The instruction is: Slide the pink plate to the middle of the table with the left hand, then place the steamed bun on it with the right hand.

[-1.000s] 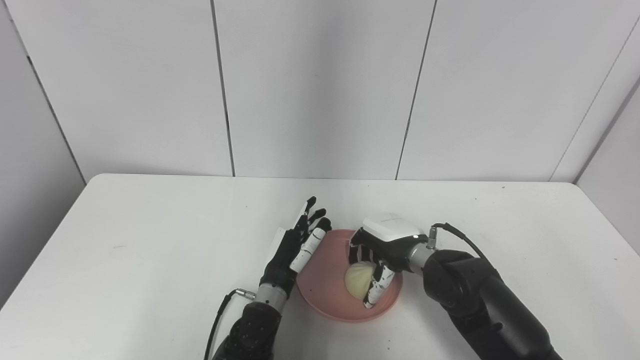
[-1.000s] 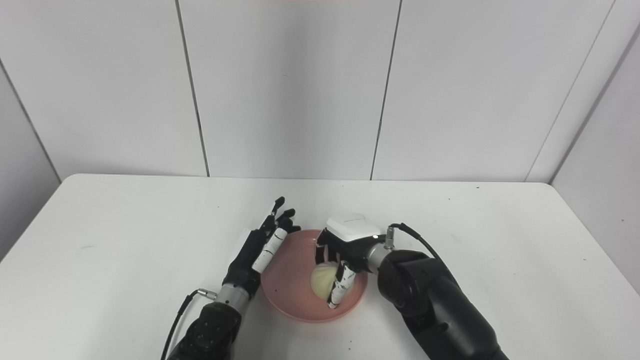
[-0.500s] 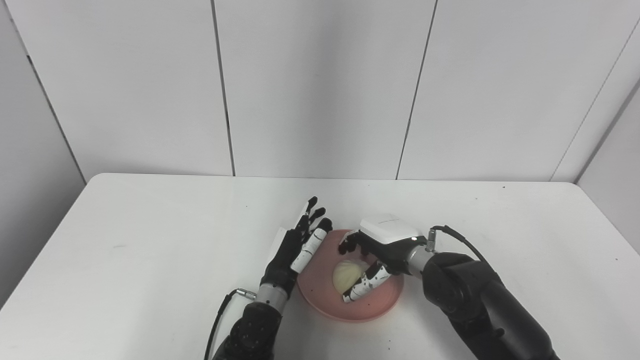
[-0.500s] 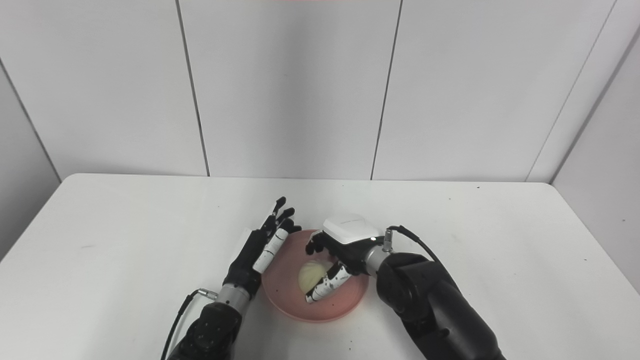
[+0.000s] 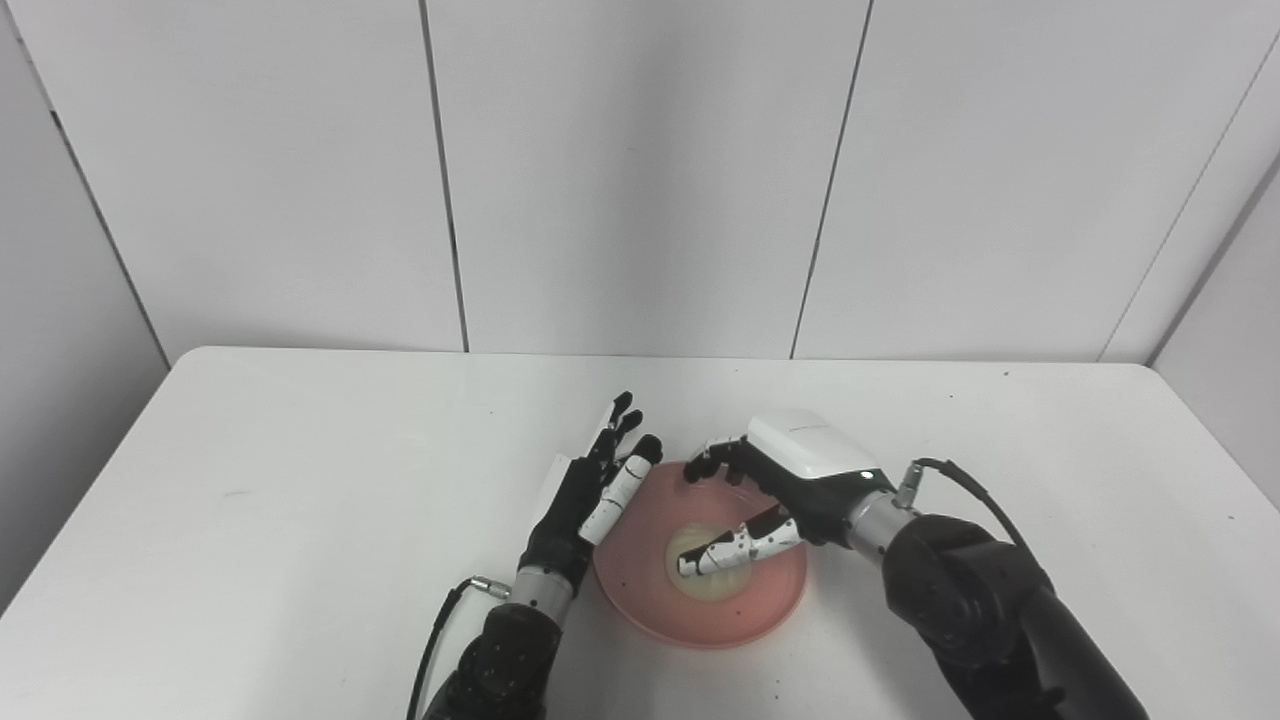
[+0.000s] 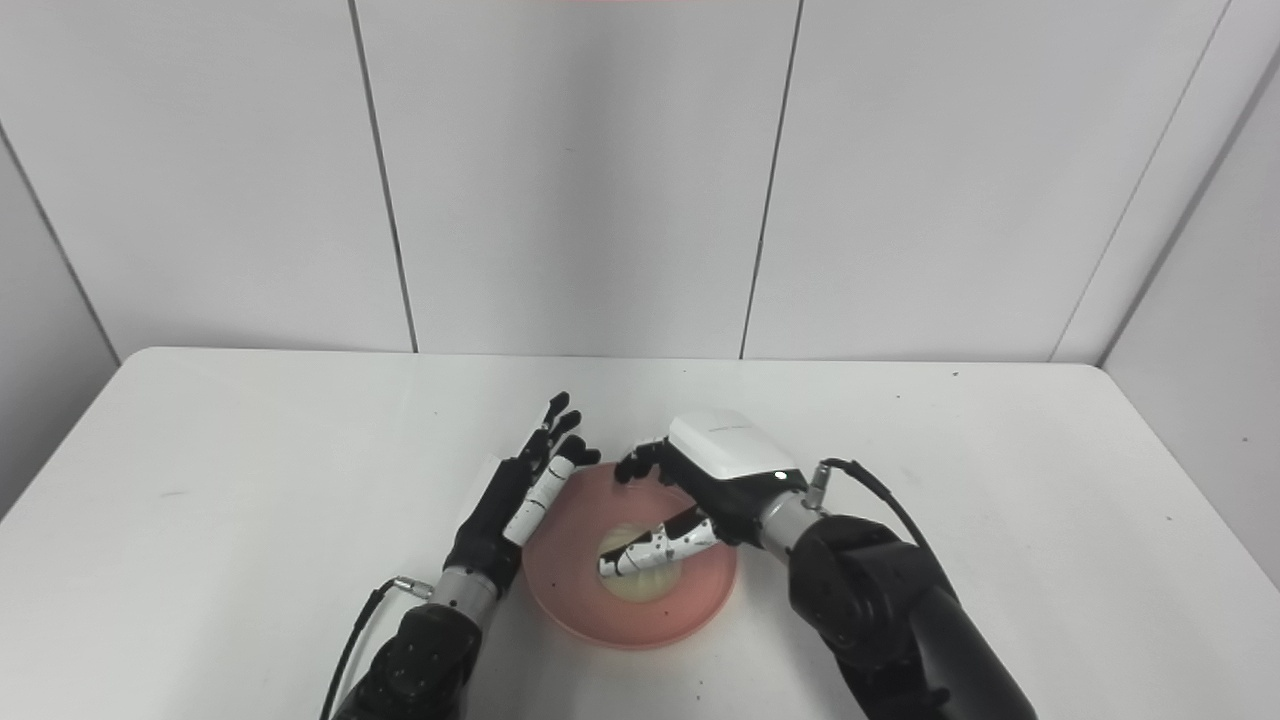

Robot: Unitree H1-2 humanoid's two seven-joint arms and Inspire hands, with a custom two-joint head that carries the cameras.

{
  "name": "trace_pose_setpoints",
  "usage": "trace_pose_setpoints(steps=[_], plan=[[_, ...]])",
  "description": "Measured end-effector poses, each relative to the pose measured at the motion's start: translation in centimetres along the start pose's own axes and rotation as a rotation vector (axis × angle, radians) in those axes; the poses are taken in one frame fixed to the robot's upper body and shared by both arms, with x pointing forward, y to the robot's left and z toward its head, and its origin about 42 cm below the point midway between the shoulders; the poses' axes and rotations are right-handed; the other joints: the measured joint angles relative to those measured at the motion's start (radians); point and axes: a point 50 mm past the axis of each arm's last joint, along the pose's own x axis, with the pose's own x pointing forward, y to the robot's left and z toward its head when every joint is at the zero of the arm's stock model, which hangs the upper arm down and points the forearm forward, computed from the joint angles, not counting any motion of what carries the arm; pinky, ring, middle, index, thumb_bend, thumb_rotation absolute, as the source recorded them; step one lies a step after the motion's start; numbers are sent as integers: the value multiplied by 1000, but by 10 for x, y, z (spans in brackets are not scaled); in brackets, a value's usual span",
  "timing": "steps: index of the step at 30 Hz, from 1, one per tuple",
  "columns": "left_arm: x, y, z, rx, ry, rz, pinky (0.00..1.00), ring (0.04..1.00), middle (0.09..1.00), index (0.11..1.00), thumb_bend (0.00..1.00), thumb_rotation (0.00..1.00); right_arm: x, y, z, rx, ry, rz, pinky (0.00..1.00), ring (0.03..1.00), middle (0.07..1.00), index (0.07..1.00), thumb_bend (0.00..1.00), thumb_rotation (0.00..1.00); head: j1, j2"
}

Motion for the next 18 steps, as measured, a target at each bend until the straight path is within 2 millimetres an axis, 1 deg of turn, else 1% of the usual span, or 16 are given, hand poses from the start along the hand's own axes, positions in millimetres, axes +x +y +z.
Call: trace_pose_setpoints(steps=[2,3,4,7,8,10,11,13,14,16,18], plan=[[-2,0,0,-2,-6,-2,788,824,970,1000,826,918,-3,-1,-6,65,-25,-119,470,581,662,672,774,944,3,0],[-2,0,0,-2,-7,-1,788,823,970,1000,826,919,-4,1,-10,105,-39,-175,470,580,662,672,770,944,3,0],[-2,0,0,-2,-7,0,787,820,969,1000,828,921,-3,6,-16,147,-40,-220,469,578,660,671,761,945,6,0],[-3,1,0,-3,-11,8,814,855,960,1000,865,933,1,23,-33,252,-65,-340,521,603,662,689,708,993,8,-3],[-4,1,0,-6,-13,14,813,861,959,1000,872,937,3,30,-41,303,-59,-387,521,600,662,694,712,997,9,-3],[-7,3,2,-16,-23,32,840,894,968,1000,889,950,3,43,-56,397,-28,-451,547,633,706,727,769,1000,14,3],[-9,4,2,-20,-28,45,875,919,983,1000,884,958,2,50,-62,453,-13,-464,583,669,738,751,790,1000,14,3],[-12,6,2,-28,-31,67,892,930,989,1000,877,961,0,61,-72,585,27,-495,598,684,751,761,797,1000,12,6],[-13,7,2,-29,-34,72,929,959,996,1000,812,959,-1,67,-75,661,40,-507,646,723,785,791,778,1000,11,6],[-16,8,2,-28,-38,78,941,980,999,1000,764,961,-4,79,-78,834,60,-539,691,756,806,812,752,1000,11,8],[-17,9,2,-28,-43,82,971,998,1000,1000,758,985,-7,92,-78,985,81,-567,731,787,824,822,788,1000,9,9]])
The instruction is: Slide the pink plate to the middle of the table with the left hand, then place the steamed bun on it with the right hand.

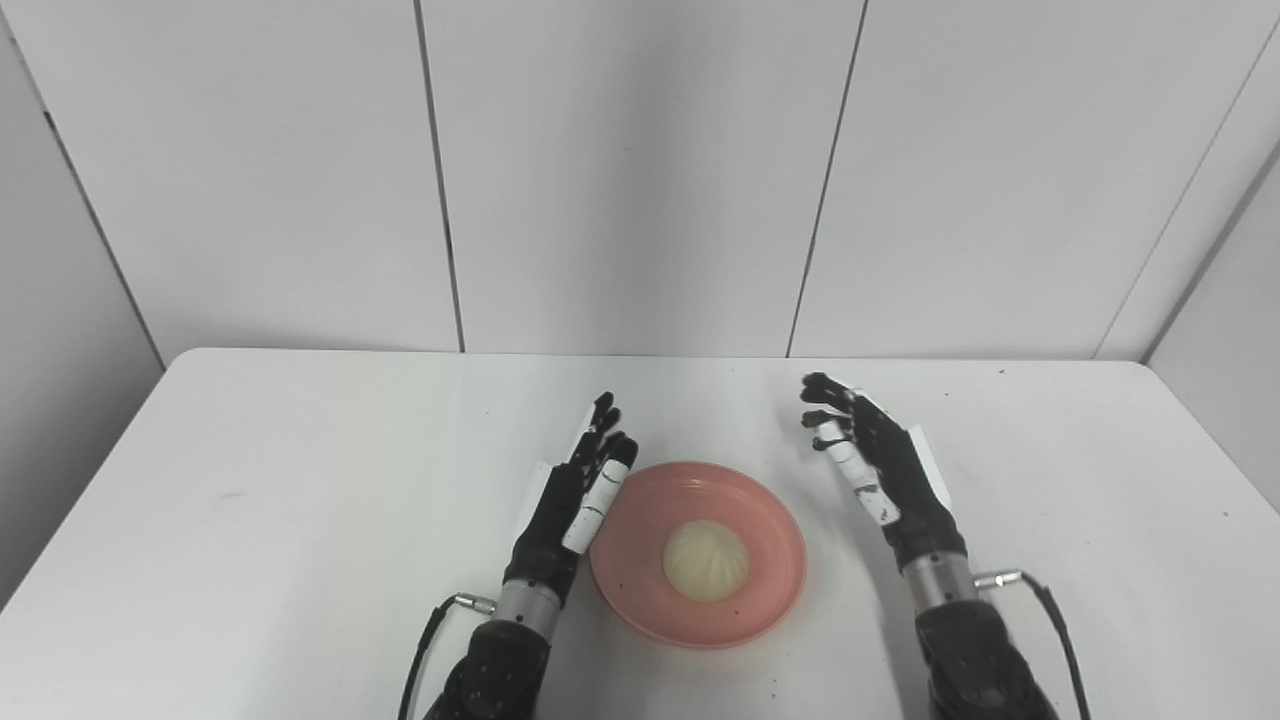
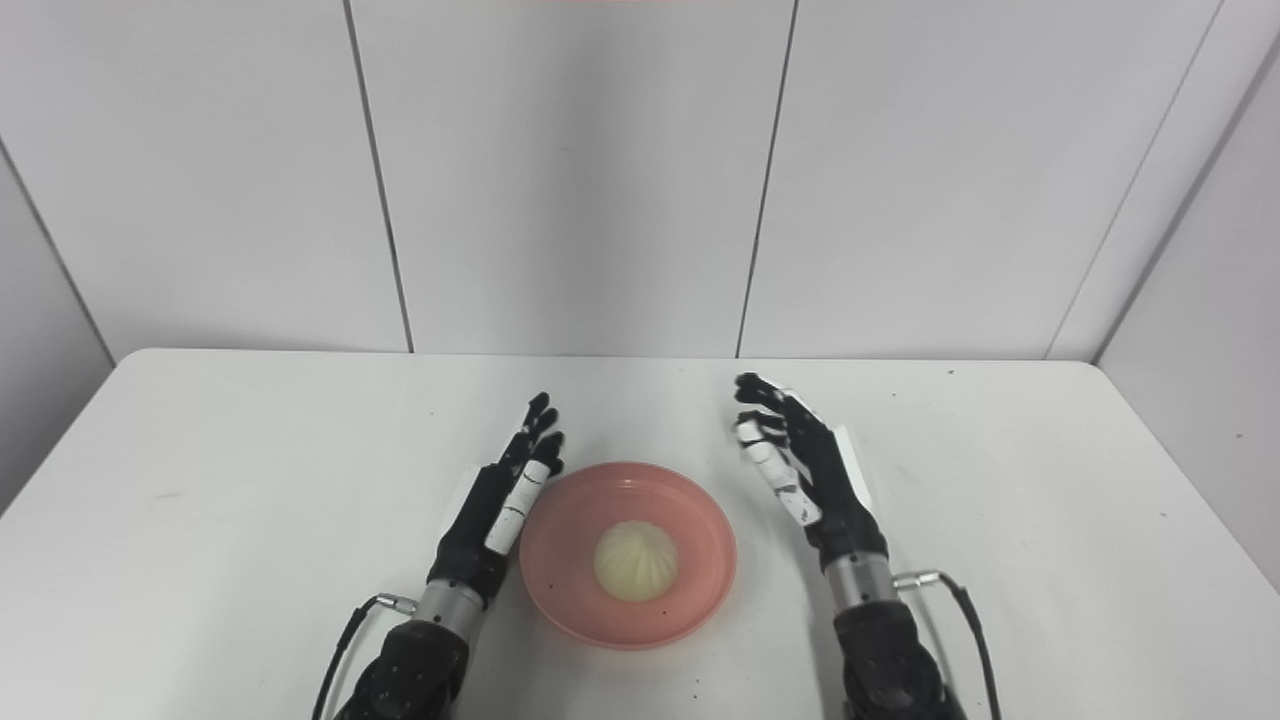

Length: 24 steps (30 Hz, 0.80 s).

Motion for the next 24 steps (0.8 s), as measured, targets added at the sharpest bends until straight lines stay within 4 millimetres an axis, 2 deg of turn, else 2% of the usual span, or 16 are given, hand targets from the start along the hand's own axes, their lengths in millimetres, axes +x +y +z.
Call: trace_pose_setpoints(steps=[2,5,12,18,24], plan=[[-1,1,0,4,-3,1,972,1000,1000,1000,753,994,-7,8,-11,97,65,-18,733,795,835,830,782,1000,-2,0],[-2,2,0,2,-12,10,993,1000,1000,1000,757,1000,-9,12,-13,139,104,-1,734,798,856,849,777,1000,-3,2],[-5,5,1,8,-23,57,1000,1000,1000,1000,743,1000,-17,20,-14,128,154,32,760,815,868,869,815,1000,-6,5],[-7,5,1,5,-25,64,1000,1000,1000,1000,679,1000,-21,22,-12,130,163,38,761,818,873,876,814,1000,-9,3],[-7,7,1,-2,-20,81,1000,1000,1000,1000,694,1000,-20,22,-7,131,191,35,765,825,883,881,802,1000,-6,3]])
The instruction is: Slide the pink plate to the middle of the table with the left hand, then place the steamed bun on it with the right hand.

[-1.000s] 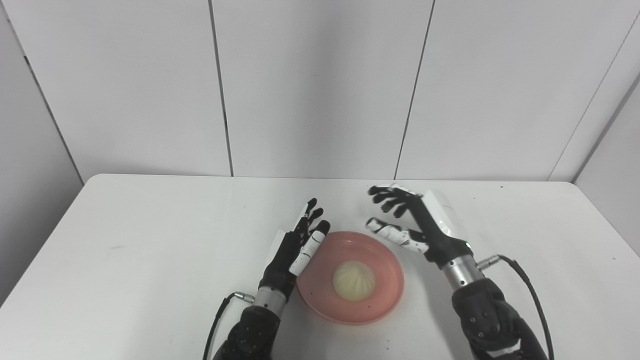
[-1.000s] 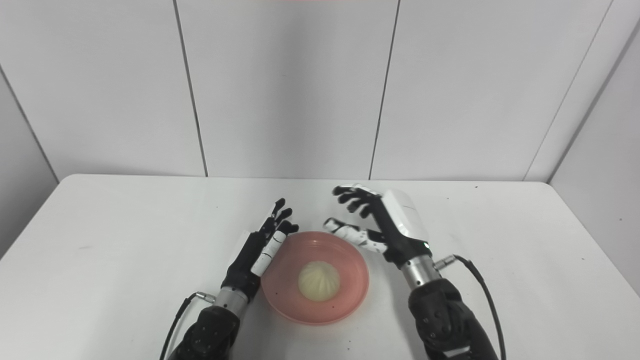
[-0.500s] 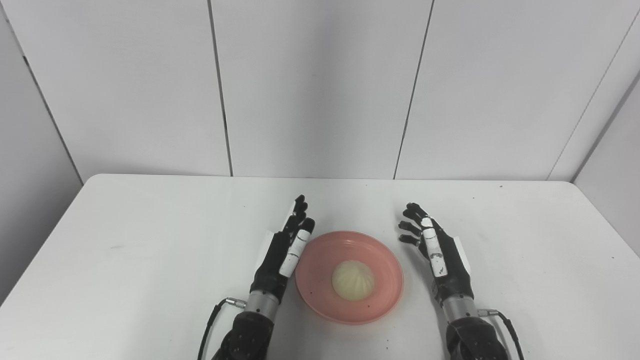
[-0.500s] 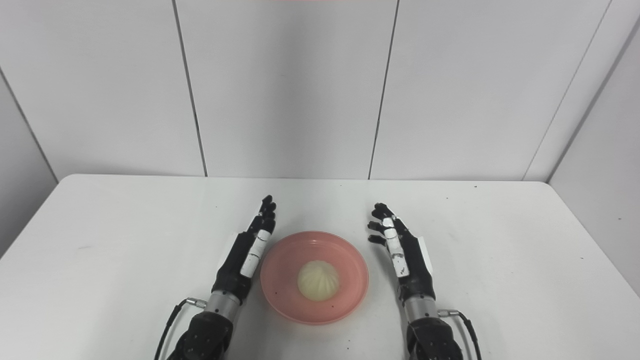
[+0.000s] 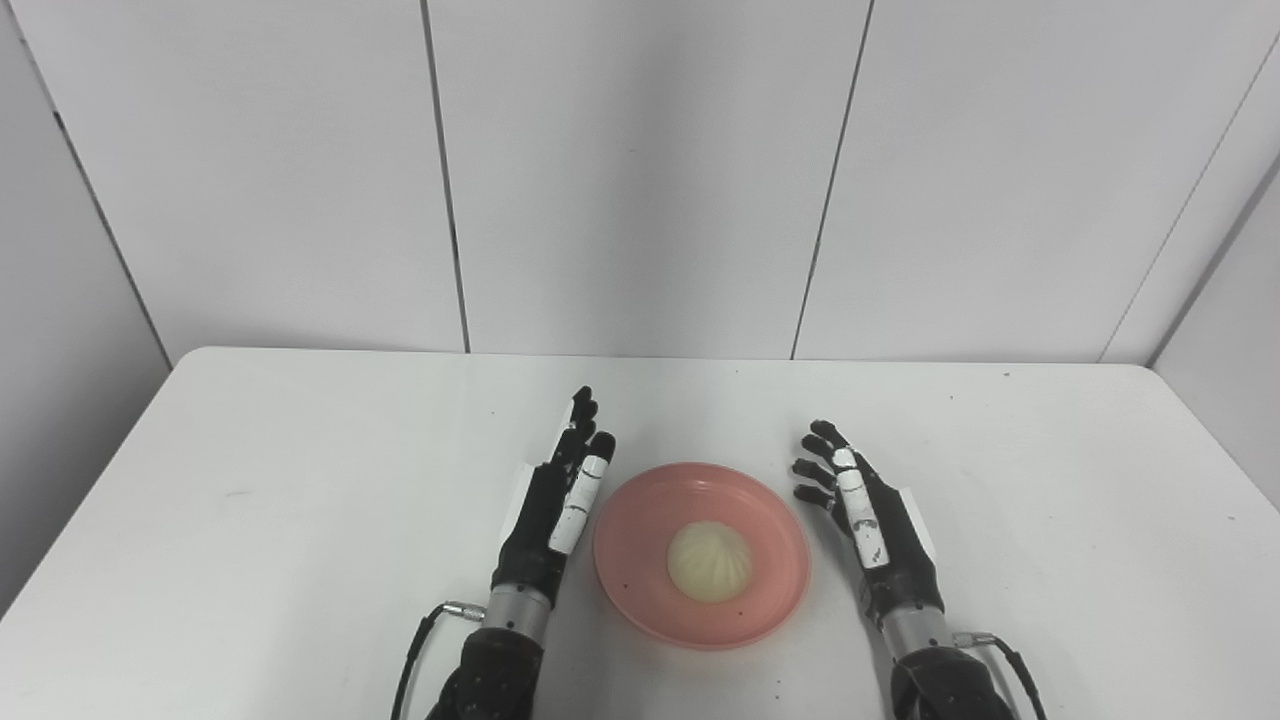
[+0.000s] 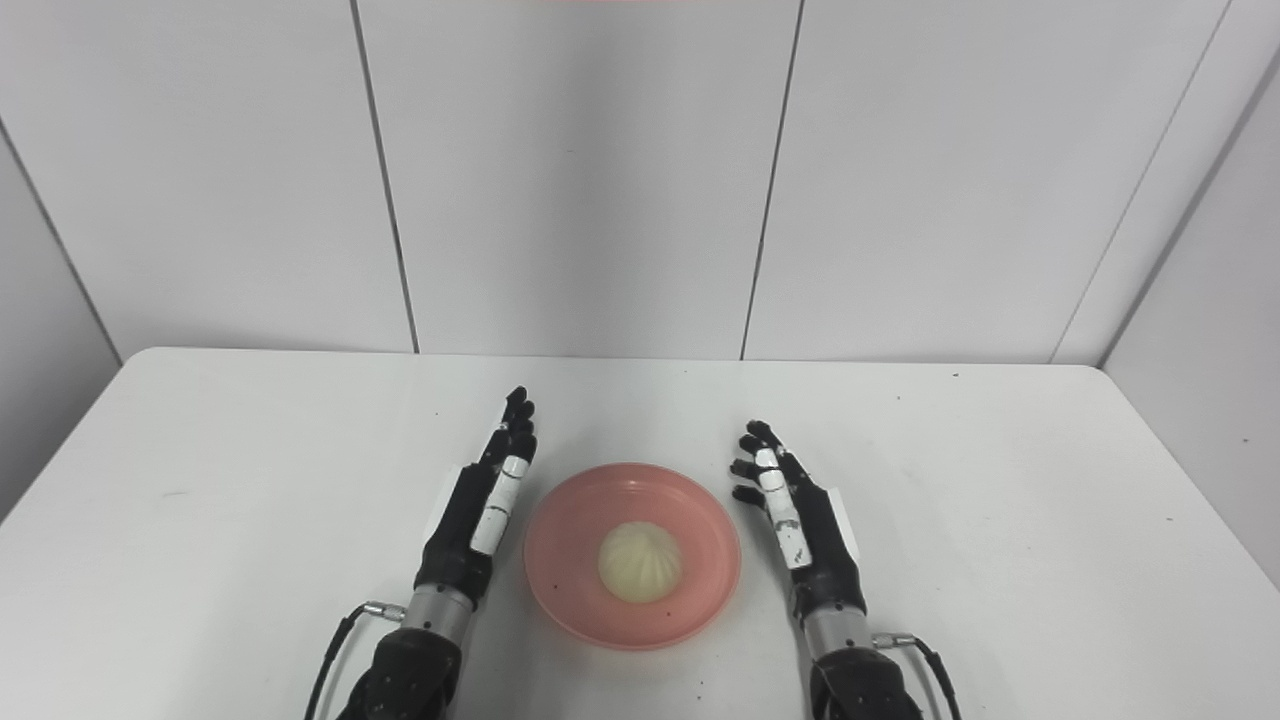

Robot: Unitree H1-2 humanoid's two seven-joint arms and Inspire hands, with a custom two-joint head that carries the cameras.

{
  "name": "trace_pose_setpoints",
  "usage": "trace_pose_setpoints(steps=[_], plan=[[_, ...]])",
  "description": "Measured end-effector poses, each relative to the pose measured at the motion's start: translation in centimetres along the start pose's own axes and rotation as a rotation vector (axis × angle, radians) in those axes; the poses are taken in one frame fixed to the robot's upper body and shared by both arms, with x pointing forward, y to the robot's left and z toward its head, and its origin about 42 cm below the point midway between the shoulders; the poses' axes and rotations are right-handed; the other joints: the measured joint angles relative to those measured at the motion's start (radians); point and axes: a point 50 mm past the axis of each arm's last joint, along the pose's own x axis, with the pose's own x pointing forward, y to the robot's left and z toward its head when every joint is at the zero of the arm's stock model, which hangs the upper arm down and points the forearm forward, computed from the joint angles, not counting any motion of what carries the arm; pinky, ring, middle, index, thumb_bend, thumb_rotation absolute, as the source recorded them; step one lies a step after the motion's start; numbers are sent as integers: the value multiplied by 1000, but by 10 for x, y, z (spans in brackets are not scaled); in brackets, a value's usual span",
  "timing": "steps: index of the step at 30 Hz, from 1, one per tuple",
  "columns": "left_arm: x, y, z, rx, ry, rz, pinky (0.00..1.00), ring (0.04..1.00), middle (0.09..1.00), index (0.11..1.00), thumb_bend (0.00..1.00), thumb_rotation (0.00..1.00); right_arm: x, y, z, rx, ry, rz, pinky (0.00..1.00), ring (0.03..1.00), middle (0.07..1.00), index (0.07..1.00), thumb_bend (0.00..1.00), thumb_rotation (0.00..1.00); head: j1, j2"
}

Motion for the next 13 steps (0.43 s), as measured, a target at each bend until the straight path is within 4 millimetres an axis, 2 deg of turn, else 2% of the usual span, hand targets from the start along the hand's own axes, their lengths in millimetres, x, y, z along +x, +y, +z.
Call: trace_pose_setpoints(steps=[6,13], plan=[[1,1,-1,-10,30,15,1000,1000,1000,1000,699,1000,0,1,1,0,4,1,768,832,886,883,805,1000,0,3],[1,1,-1,-15,34,18,1000,1000,1000,1000,703,1000,-3,5,-3,-10,-31,-17,795,841,890,893,744,1000,0,6]])
